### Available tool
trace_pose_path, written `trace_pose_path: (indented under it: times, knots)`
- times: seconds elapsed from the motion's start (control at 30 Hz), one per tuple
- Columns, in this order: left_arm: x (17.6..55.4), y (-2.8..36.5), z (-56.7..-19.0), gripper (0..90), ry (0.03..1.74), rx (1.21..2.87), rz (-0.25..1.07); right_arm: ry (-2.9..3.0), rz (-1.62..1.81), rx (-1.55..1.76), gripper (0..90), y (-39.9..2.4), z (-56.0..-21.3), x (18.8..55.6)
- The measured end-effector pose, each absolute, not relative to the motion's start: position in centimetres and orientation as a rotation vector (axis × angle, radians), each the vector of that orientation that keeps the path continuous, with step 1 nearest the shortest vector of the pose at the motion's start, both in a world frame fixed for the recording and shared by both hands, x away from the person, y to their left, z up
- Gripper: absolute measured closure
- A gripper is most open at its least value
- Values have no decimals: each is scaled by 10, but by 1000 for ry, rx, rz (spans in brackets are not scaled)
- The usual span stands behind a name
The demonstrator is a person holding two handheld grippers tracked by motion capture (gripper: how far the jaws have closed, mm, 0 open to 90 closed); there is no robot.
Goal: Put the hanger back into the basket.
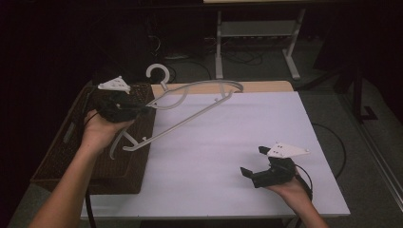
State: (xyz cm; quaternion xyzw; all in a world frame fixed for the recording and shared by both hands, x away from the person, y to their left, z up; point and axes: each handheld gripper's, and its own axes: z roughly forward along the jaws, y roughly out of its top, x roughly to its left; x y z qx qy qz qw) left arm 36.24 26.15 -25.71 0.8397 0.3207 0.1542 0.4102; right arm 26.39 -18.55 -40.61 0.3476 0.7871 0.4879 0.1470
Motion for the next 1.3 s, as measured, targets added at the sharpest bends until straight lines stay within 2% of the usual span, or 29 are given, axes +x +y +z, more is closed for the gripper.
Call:
trace_pose_path:
  times: [0.5, 0.83, 1.3]
  knots:
    - [352, 357, -250, 827, 971, 2039, 515, 2268, 1399, 997, 1, -184, -408, 264]
    - [334, 434, -260, 827, 1099, 1984, 604, 2260, 1399, 998, 1, -185, -409, 267]
    - [325, 480, -290, 826, 1219, 1963, 648, 2265, 1389, 998, 1, -182, -411, 267]
